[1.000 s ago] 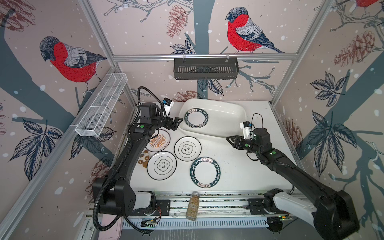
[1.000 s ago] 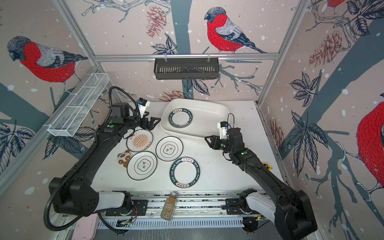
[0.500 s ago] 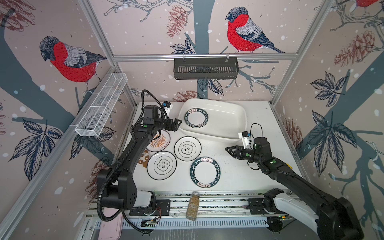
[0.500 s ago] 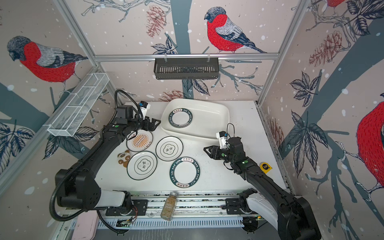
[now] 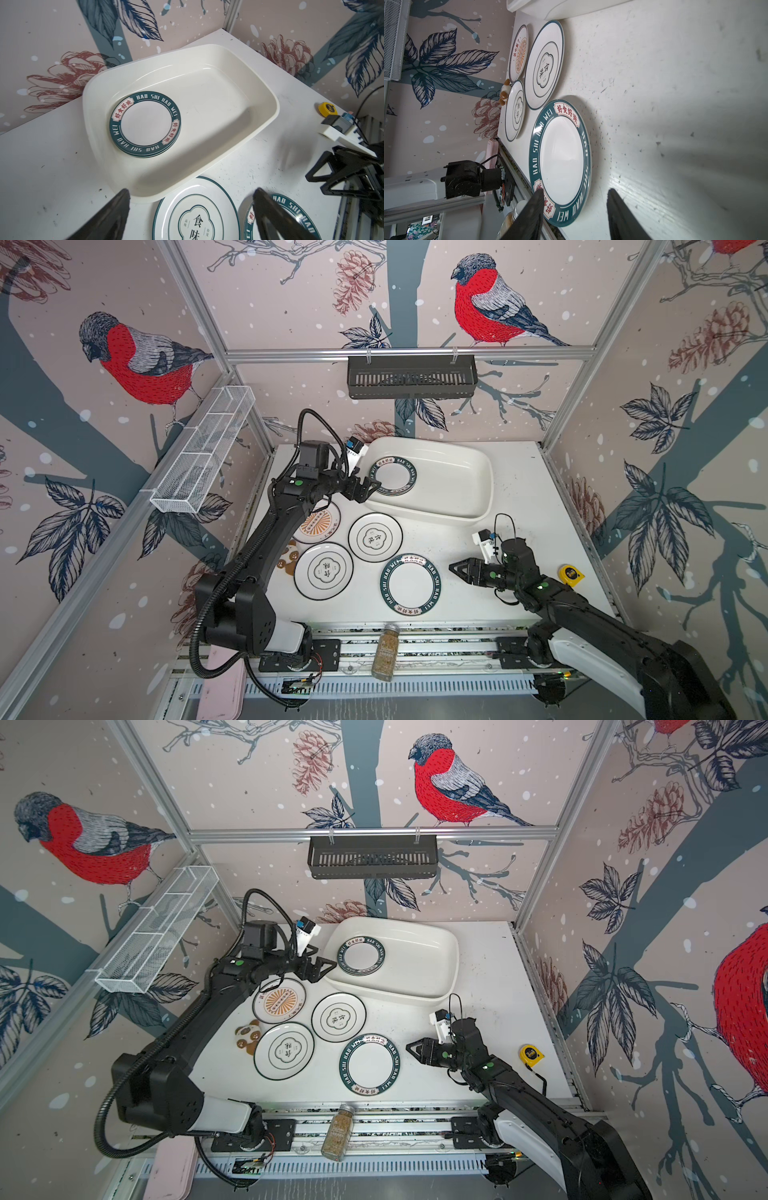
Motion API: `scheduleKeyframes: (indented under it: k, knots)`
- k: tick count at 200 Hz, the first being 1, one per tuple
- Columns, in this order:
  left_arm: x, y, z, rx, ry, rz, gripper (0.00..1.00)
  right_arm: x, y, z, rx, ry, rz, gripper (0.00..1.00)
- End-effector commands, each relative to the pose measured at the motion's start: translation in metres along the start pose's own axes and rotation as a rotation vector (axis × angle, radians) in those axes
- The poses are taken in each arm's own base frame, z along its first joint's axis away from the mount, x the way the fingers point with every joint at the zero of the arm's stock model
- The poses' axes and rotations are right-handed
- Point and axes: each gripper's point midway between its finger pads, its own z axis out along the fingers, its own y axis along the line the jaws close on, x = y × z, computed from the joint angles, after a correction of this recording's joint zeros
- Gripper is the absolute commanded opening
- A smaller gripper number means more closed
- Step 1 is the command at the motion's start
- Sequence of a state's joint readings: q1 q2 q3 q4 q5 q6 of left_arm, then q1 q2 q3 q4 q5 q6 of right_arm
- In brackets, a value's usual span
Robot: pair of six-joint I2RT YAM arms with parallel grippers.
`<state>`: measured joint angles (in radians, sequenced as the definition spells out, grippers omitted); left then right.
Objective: Place the plates into the plastic bin on the countertop
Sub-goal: 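Withdraw the right gripper from the bin toward the next green-rimmed plate, then lower the right gripper onto the next plate rim while the left gripper shifts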
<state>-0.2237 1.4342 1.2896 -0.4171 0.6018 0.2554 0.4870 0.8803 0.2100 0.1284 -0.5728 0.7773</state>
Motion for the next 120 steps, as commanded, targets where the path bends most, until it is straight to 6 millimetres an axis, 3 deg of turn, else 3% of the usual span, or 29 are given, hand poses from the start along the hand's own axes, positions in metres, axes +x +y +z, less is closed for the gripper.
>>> scheduleKeyframes:
  k: [1, 75, 120]
  knots:
    - [0.006, -0.018, 0.000, 0.079, 0.021, 0.036, 0.92, -0.002, -0.002, -0.001, 0.018, -0.031, 0.027, 0.51]
    - [0.003, -0.042, 0.006, 0.145, 0.040, 0.100, 0.92, 0.009, -0.008, -0.003, 0.046, 0.000, 0.071, 0.51]
    - [-0.010, -0.053, 0.010, 0.197, 0.001, 0.070, 0.92, 0.014, -0.004, 0.002, 0.040, 0.028, 0.069, 0.51]
